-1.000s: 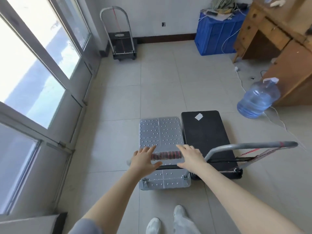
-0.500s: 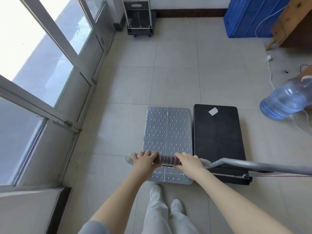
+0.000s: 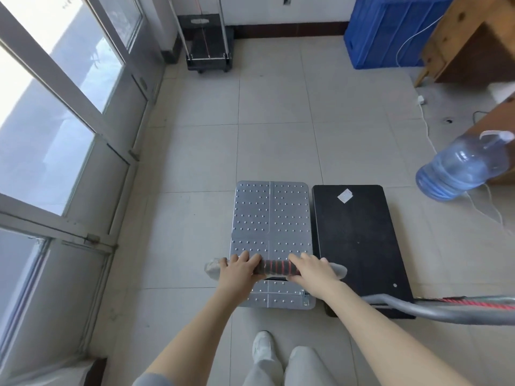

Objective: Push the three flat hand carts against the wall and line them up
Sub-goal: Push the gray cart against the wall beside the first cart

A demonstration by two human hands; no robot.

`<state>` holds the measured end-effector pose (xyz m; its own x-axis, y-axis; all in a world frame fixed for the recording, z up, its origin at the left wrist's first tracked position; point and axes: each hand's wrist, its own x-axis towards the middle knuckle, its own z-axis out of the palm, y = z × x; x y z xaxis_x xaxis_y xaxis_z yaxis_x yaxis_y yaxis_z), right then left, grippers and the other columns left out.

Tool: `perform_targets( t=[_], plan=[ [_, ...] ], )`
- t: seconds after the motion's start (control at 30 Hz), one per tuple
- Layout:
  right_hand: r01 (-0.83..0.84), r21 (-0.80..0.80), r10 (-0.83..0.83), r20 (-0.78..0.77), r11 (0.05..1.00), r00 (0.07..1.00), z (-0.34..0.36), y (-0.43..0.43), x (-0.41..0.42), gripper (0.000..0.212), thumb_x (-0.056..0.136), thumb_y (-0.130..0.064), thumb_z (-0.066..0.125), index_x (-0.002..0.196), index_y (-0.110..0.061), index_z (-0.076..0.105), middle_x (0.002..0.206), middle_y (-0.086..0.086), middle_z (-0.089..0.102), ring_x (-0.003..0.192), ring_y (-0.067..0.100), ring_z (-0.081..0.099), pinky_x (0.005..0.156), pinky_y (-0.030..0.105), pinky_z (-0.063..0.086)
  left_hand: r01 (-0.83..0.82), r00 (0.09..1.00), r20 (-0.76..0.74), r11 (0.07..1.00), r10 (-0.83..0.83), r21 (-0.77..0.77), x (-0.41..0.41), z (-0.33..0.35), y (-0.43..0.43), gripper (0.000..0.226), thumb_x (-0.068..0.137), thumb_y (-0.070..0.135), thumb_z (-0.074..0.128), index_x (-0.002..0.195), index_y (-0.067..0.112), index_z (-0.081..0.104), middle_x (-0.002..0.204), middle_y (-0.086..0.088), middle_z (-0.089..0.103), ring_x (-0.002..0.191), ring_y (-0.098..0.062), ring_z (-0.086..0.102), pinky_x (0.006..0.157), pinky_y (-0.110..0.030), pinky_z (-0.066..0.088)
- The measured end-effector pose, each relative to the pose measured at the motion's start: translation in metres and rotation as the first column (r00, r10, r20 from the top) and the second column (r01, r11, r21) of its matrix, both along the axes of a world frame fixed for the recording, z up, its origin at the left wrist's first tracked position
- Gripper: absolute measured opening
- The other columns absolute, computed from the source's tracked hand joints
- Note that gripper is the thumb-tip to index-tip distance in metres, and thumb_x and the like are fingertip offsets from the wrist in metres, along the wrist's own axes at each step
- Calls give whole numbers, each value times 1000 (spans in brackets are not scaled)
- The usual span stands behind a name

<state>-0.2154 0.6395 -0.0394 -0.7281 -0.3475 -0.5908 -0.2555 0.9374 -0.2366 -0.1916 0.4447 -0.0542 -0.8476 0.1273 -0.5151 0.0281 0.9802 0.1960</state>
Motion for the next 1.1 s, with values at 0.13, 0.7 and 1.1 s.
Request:
perform_targets(
  t=[0.13,0.7,1.1],
  plan=[
    [20,-15,-20,21,1000,1000,-3,-14,-36,36,95,-40,50,123,-19,40,116,10,54,109,31,54,95,48,40,20,1000,5,999,-20,-30,-41,1,-14,41,92,52,45,123,26,43,120,0,50,112,-28,46,98,-44,33],
    [1,22,-2,23,1000,1000,-4,18,-260,42,95,-38,52,131,-21,37,124,12,51,119,31,48,104,49,33,-43,999,29,999,43,-11,-250,2,25,40,94,52,41,122,24,43,122,-3,48,114,-31,44,100,-48,30],
    [-9,48,10,-17,999,1000,-7,-1,-441,46,94,-43,51,132,-21,36,126,12,51,117,32,50,100,46,36,-47,998,30,999,47,2,-432,-6,6,41,93,51,44,123,24,42,122,-4,46,115,-32,44,102,-50,28]
  ],
)
